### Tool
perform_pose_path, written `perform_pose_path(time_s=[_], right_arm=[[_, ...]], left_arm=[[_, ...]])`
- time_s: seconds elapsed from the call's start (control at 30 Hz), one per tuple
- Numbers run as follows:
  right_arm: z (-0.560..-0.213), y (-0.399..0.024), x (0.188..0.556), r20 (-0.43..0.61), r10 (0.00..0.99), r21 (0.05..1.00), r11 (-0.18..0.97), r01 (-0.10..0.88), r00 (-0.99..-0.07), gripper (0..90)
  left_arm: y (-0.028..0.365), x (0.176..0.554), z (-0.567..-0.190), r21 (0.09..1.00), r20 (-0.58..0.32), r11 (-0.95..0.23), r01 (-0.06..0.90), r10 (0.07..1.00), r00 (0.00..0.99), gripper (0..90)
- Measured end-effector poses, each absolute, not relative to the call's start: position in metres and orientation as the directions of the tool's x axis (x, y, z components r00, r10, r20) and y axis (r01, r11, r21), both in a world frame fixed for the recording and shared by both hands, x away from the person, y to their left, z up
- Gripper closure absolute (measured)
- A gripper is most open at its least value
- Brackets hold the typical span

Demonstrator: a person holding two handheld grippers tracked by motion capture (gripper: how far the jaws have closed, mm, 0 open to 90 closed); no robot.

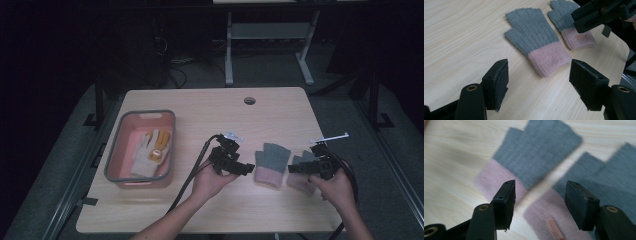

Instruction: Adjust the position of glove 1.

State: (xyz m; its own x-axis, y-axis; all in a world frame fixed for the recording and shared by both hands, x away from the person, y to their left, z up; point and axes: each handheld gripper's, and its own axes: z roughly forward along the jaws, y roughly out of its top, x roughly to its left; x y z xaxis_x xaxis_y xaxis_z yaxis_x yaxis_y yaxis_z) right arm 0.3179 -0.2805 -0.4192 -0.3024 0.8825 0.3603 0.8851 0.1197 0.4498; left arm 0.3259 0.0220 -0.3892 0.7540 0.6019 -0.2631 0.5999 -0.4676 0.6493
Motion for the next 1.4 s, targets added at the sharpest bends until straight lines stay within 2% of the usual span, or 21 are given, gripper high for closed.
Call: perform_pose_path(time_s=[0.3,0.47,0.67,0.73,0.9,1.0,1.23,1.4], right_arm=[[-0.433,-0.3,0.315,0.286,0.924,0.438,0.109,0.892,-0.253,44.5],[-0.443,-0.301,0.316,0.213,0.944,0.409,0.147,0.901,-0.251,45.7],[-0.446,-0.292,0.314,0.147,0.95,0.419,0.192,0.887,-0.275,50.3],[-0.446,-0.292,0.314,0.152,0.948,0.419,0.194,0.887,-0.279,53.8],[-0.446,-0.296,0.316,0.206,0.937,0.409,0.179,0.895,-0.281,69.4],[-0.447,-0.297,0.315,0.24,0.933,0.411,0.151,0.899,-0.267,74.6],[-0.445,-0.304,0.313,0.295,0.924,0.41,0.108,0.906,-0.244,78.5],[-0.436,-0.304,0.311,0.293,0.921,0.427,0.113,0.897,-0.255,78.6]], left_arm=[[0.014,0.323,-0.397,0.643,-0.27,-0.476,0.6,0.592,0.759,31.6],[0.011,0.322,-0.402,0.631,-0.279,-0.487,0.604,0.584,0.763,31.4],[0.009,0.322,-0.405,0.64,-0.283,-0.473,0.606,0.587,0.758,31.4],[0.008,0.321,-0.406,0.637,-0.286,-0.473,0.609,0.588,0.757,31.4],[0.008,0.319,-0.406,0.638,-0.278,-0.484,0.599,0.581,0.765,31.5],[0.009,0.319,-0.406,0.641,-0.28,-0.473,0.604,0.588,0.758,31.5],[0.013,0.32,-0.406,0.643,-0.283,-0.464,0.609,0.594,0.753,31.5],[0.017,0.322,-0.405,0.643,-0.279,-0.465,0.609,0.597,0.752,31.5]])
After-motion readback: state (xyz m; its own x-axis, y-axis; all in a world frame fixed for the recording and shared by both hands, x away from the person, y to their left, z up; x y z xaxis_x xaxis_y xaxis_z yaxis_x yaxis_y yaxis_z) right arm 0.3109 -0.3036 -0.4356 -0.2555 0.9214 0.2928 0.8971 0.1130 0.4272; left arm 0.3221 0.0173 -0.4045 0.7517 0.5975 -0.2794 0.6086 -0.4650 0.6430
